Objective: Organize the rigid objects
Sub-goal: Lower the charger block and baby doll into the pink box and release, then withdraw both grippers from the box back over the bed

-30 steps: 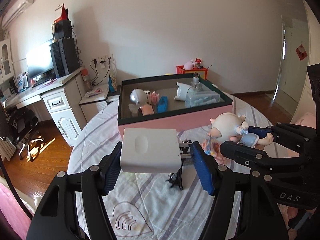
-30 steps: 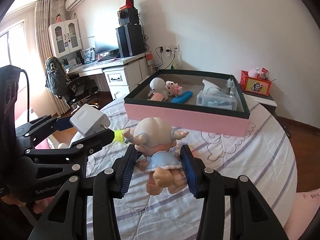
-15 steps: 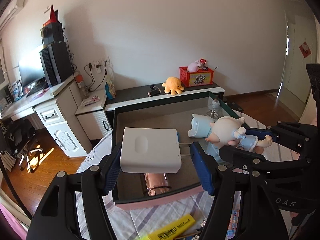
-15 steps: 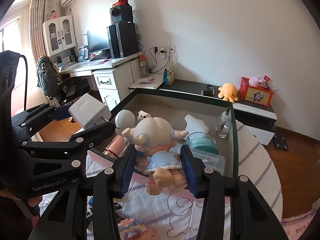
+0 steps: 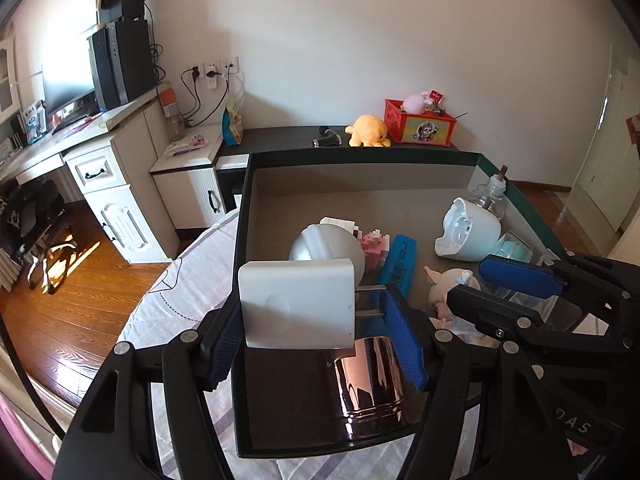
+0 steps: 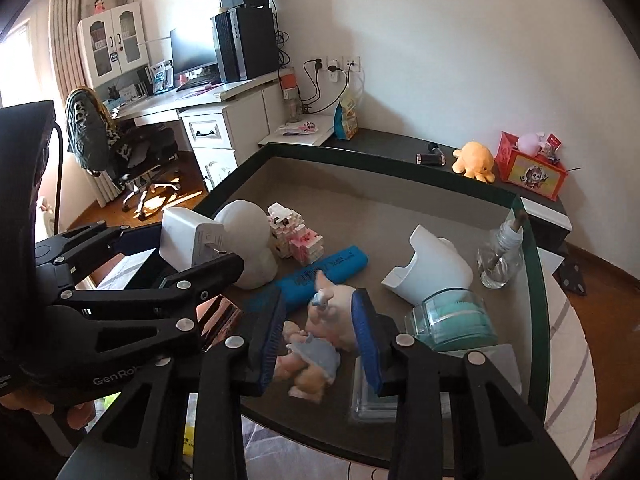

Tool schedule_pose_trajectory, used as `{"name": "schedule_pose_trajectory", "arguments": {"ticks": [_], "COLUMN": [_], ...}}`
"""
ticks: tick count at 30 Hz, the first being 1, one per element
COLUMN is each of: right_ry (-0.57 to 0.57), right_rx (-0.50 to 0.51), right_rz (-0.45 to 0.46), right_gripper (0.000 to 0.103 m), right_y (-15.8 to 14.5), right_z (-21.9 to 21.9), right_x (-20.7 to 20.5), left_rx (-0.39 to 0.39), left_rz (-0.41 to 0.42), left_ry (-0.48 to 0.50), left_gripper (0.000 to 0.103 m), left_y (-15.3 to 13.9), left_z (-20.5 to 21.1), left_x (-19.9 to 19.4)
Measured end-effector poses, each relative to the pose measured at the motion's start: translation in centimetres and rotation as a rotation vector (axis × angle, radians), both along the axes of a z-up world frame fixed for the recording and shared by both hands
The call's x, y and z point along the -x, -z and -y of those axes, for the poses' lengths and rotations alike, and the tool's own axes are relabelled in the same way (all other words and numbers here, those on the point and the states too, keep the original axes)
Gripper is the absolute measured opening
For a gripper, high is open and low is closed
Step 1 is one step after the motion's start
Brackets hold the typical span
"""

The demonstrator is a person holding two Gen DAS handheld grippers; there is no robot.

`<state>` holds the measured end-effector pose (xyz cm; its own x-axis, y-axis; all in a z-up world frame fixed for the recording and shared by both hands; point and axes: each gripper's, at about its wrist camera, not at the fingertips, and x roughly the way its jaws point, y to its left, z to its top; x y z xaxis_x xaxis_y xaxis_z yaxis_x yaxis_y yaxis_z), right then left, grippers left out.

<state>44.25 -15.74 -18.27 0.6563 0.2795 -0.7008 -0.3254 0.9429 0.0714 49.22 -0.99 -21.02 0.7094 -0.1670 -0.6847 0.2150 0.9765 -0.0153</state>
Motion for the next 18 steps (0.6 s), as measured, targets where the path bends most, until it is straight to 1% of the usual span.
{"name": "schedule_pose_trajectory", "arguments": {"ticks": [3,6,7,9,11,12,14,16,18], "right_ry": [0.021,0.031,0.038,0.053,0.075,0.083,0.085,0.09,0.092], "right_rx": [0.006,-0.012,-0.017,-0.029,-0.042,-0.052,-0.071,-0.083,-0.093], "right_rz": [-0.009,-0.004,0.004,0.028,0.052,0.067,0.089,0.12,0.158], "right_gripper": [0.037,0.041,0.045,0.055,0.076,0.08,0.081,0.082,0.085], "right_y": [0.3,-0.1,-0.3,-1.1,-2.0,-2.4,-3.5,-4.6,-5.7], "right_z": [0.6,1.3,1.4,1.9,2.2,2.4,2.7,2.6,2.5], "right_x": [0.1,1.1,1.7,3.1,4.5,5.5,7.4,9.7,12.3], "left_rx": [-0.032,-0.016,-0.004,0.028,0.049,0.055,0.046,0.021,-0.005], "left_rz": [0.024,0.034,0.042,0.067,0.098,0.121,0.176,0.236,0.286], "left_ry": [0.0,-0.008,-0.01,-0.003,-0.01,-0.01,-0.016,-0.021,-0.029], "left_gripper": [0.071,0.081,0.086,0.09,0.098,0.099,0.102,0.103,0.103], "left_y": [-0.3,-1.0,-1.3,-2.1,-3.2,-3.8,-5.1,-6.3,-7.2], "left_z": [0.3,-0.1,-0.4,-0.9,-1.4,-1.6,-1.7,-1.5,-1.3], "left_x": [0.9,2.1,2.7,4.2,6.0,7.1,9.7,12.4,15.1]}}
